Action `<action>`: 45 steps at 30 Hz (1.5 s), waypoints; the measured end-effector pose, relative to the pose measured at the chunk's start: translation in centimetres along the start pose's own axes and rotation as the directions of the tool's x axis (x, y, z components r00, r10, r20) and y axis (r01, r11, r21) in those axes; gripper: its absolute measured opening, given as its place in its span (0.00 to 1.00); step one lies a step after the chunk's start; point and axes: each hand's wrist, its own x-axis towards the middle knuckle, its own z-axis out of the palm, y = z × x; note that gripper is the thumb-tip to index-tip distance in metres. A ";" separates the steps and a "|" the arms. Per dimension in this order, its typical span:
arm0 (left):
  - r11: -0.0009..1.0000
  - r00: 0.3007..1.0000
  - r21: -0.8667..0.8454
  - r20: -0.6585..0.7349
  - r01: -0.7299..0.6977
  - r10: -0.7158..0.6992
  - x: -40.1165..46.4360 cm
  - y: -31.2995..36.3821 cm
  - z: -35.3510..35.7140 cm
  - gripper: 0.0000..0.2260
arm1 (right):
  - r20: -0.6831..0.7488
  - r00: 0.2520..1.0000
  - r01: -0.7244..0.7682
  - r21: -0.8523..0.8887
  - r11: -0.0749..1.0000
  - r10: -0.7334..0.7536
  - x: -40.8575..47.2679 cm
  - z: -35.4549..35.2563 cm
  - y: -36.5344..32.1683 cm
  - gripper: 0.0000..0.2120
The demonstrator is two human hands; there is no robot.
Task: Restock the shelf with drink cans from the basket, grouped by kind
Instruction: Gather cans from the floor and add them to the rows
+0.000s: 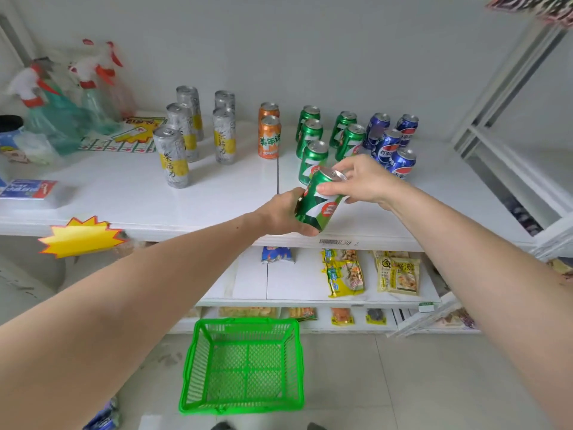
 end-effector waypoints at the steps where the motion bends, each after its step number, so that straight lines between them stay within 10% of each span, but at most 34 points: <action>1: 1.000 1.000 0.010 -0.003 0.000 0.000 1.0 0.5 0.6 0.31 | -0.004 1.000 -0.003 -0.009 1.000 0.003 0.6 -0.8 0.8 0.12; 9: 0.994 0.990 0.042 -0.106 0.100 -0.095 9.9 3.3 5.5 0.32 | 0.009 0.998 0.055 -0.111 0.992 -0.054 7.3 -6.7 6.9 0.42; 23: 0.919 0.914 0.125 -0.220 0.373 -0.341 19.1 3.9 9.2 0.36 | -0.018 0.985 0.155 -0.318 0.935 -0.169 17.2 -10.8 12.9 0.24; 45: 0.882 0.917 0.262 -0.182 0.392 -0.354 20.7 3.8 8.7 0.31 | 0.012 0.994 0.101 -0.465 0.880 -0.108 20.2 -10.5 13.9 0.37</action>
